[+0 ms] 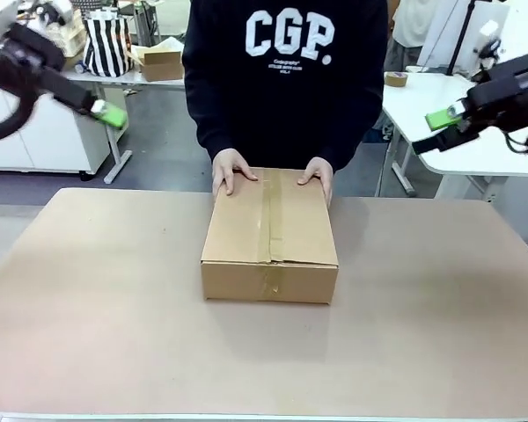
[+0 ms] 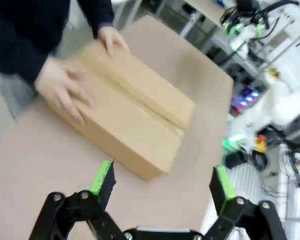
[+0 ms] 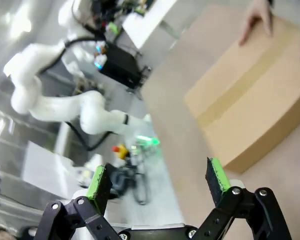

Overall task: Pack the gift set into the box.
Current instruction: Press and hold the closed box until the human finishes sealing it.

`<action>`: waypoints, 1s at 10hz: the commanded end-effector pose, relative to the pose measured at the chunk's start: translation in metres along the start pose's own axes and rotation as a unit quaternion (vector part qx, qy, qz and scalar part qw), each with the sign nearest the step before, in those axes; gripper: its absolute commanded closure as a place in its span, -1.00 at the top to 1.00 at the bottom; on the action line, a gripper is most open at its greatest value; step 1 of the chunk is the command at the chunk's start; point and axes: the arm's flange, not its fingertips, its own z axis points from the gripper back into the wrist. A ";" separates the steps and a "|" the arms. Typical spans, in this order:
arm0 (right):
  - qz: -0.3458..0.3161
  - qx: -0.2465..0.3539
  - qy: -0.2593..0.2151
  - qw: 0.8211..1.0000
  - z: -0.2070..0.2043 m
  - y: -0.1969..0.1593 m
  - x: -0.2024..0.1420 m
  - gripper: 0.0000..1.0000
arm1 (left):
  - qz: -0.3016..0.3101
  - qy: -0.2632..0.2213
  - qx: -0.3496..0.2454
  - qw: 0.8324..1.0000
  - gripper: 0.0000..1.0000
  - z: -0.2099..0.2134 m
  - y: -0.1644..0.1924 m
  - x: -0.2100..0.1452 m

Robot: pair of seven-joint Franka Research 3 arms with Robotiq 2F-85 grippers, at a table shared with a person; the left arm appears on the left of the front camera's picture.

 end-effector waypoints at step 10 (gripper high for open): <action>0.364 -0.056 -0.044 0.929 -0.048 -0.030 0.032 1.00 | -0.276 -0.029 -0.062 0.959 1.00 -0.104 -0.028 -0.007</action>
